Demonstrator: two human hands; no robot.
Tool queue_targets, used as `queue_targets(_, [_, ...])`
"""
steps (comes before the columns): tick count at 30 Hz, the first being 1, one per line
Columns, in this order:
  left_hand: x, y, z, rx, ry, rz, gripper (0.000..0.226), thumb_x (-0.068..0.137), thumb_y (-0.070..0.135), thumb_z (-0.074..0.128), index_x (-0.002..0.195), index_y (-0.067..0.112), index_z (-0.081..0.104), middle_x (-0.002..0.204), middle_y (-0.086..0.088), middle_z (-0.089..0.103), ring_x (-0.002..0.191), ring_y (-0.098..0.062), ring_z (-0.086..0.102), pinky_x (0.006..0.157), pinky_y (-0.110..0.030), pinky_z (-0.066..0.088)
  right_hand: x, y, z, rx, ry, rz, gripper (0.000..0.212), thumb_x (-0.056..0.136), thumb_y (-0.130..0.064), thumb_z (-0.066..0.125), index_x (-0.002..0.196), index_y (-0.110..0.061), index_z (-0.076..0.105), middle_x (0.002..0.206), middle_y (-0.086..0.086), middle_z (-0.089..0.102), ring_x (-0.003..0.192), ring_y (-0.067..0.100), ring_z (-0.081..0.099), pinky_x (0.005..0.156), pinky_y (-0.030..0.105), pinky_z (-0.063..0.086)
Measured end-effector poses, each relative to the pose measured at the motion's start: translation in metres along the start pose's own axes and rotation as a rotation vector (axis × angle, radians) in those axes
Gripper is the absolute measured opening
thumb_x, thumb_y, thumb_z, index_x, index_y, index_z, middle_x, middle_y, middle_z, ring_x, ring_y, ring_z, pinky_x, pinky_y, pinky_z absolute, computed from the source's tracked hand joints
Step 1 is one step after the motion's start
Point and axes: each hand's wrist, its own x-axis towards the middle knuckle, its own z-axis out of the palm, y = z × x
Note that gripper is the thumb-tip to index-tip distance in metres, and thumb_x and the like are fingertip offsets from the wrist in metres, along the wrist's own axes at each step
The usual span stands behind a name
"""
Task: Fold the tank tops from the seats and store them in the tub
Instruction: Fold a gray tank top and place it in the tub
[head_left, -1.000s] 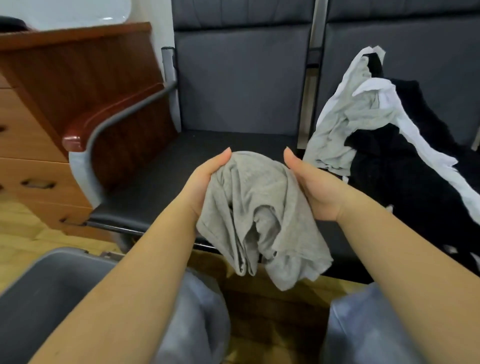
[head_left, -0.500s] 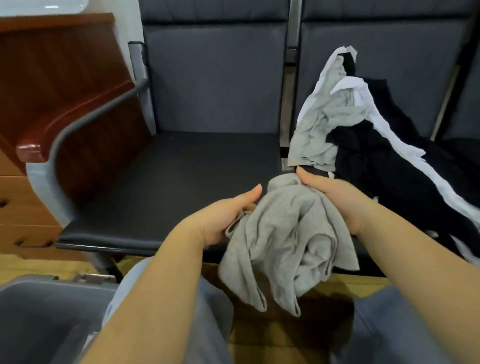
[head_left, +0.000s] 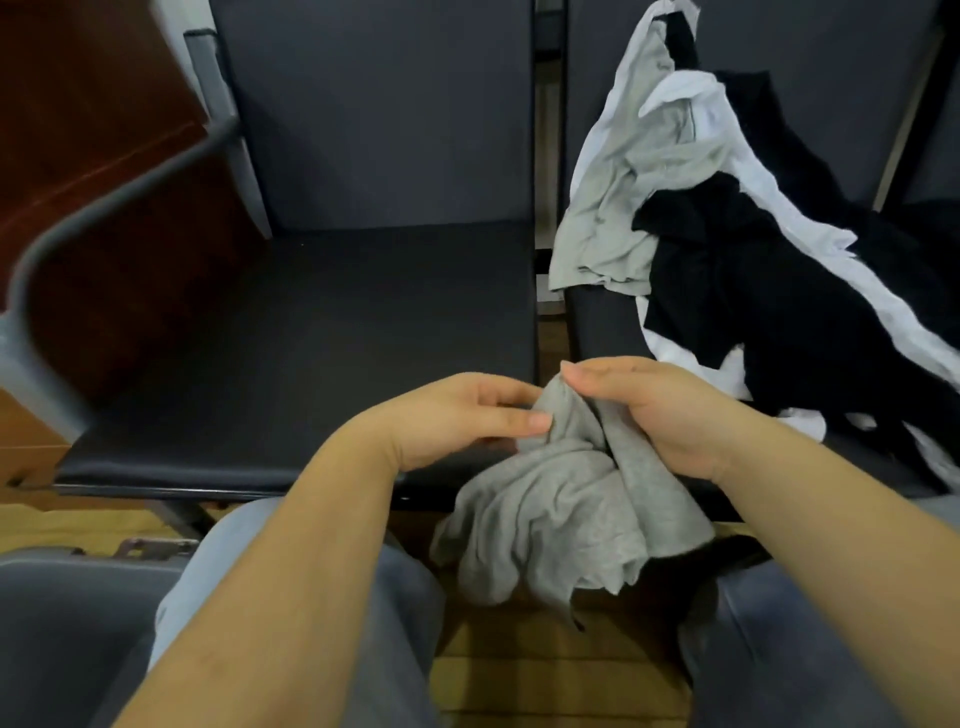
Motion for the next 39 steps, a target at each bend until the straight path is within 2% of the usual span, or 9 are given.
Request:
queue_targets(6, [-0.006,-0.005,0.003,0.010,0.218,0.041,0.026,0.071,0.046,0.075,0.078,0.021,0.077,0.091,-0.004,0.074,0.093,-0.019,0.068,0.099,-0.042,0.046,-0.008,0.003,0.001,-0.368,0.140,-0.048,0.042,0.092,-0.042,0.051,0.088,-0.004,0.070,0.087,0.006,0.073,0.085,0.018,0.068,0.082,0.032,0.052])
queue_targets(9, [-0.012,-0.007,0.006,-0.160,0.326,0.148,0.022,0.072,0.039,0.066,0.081,0.023,0.078,0.091,-0.004,0.074,0.089,-0.018,0.068,0.086,-0.038,0.051,-0.014,0.014,0.011,-0.320,0.173,-0.017,0.041,0.082,-0.049,0.059,0.076,-0.010,0.072,0.071,0.007,0.069,0.071,0.014,0.063,0.074,0.029,0.049])
queue_targets(12, [-0.019,-0.005,0.008,-0.263,0.422,0.170,0.020,0.078,0.035,0.063,0.080,0.020,0.076,0.084,-0.004,0.073,0.083,-0.017,0.067,0.079,-0.035,0.053,-0.022,0.023,0.023,-0.219,0.069,0.046,0.045,0.068,-0.049,0.067,0.096,-0.014,0.073,0.096,0.004,0.075,0.093,0.020,0.070,0.088,0.034,0.053])
queue_targets(20, [-0.042,0.002,-0.010,-0.579,1.066,-0.066,0.020,0.089,0.045,0.063,0.082,0.032,0.051,0.099,0.001,0.057,0.102,-0.022,0.057,0.096,-0.044,0.047,-0.032,0.010,0.011,-0.290,0.092,0.137,0.033,0.074,-0.031,0.071,0.102,-0.014,0.069,0.099,0.005,0.074,0.095,0.022,0.071,0.090,0.040,0.053])
queue_targets(25, [-0.049,-0.009,-0.010,-0.405,0.736,-0.085,0.021,0.092,0.035,0.060,0.099,0.016,0.067,0.103,-0.004,0.068,0.098,-0.023,0.064,0.092,-0.041,0.048,-0.032,-0.005,-0.001,-0.215,0.290,-0.041,0.022,0.084,-0.030,0.065,0.101,-0.017,0.070,0.094,0.000,0.075,0.088,0.015,0.071,0.076,0.028,0.053])
queue_targets(28, [-0.050,-0.010,-0.003,-0.282,0.516,-0.078,0.028,0.090,0.037,0.057,0.081,0.013,0.068,0.080,-0.003,0.071,0.076,-0.016,0.067,0.077,-0.035,0.048,-0.029,-0.011,0.002,-0.172,0.313,-0.082,0.022,0.092,-0.031,0.057,0.100,-0.015,0.070,0.095,0.003,0.075,0.089,0.015,0.070,0.079,0.029,0.054])
queue_targets(34, [-0.036,-0.002,0.010,-0.412,0.471,0.145,0.031,0.077,0.046,0.058,0.061,0.018,0.057,0.068,-0.001,0.060,0.064,-0.013,0.058,0.067,-0.029,0.048,-0.028,-0.022,0.002,-0.194,0.308,-0.083,0.032,0.094,-0.036,0.054,0.103,-0.012,0.071,0.099,0.005,0.074,0.100,0.022,0.068,0.088,0.033,0.052])
queue_targets(37, [-0.028,0.002,0.013,-0.409,0.426,0.213,0.028,0.081,0.042,0.057,0.070,0.018,0.065,0.073,0.000,0.065,0.067,-0.011,0.063,0.068,-0.028,0.051,-0.026,-0.012,-0.002,-0.509,0.342,-0.001,0.069,0.076,-0.080,0.043,0.107,-0.024,0.070,0.110,-0.004,0.068,0.116,0.021,0.056,0.107,0.032,0.026])
queue_targets(39, [-0.023,0.005,0.017,-0.355,0.383,0.235,0.026,0.078,0.042,0.059,0.071,0.019,0.067,0.073,0.001,0.066,0.067,-0.010,0.063,0.068,-0.028,0.049,-0.024,-0.006,0.005,-0.522,0.313,0.026,0.086,0.057,-0.094,0.040,0.116,-0.035,0.061,0.105,-0.011,0.063,0.103,0.009,0.052,0.084,0.028,0.012])
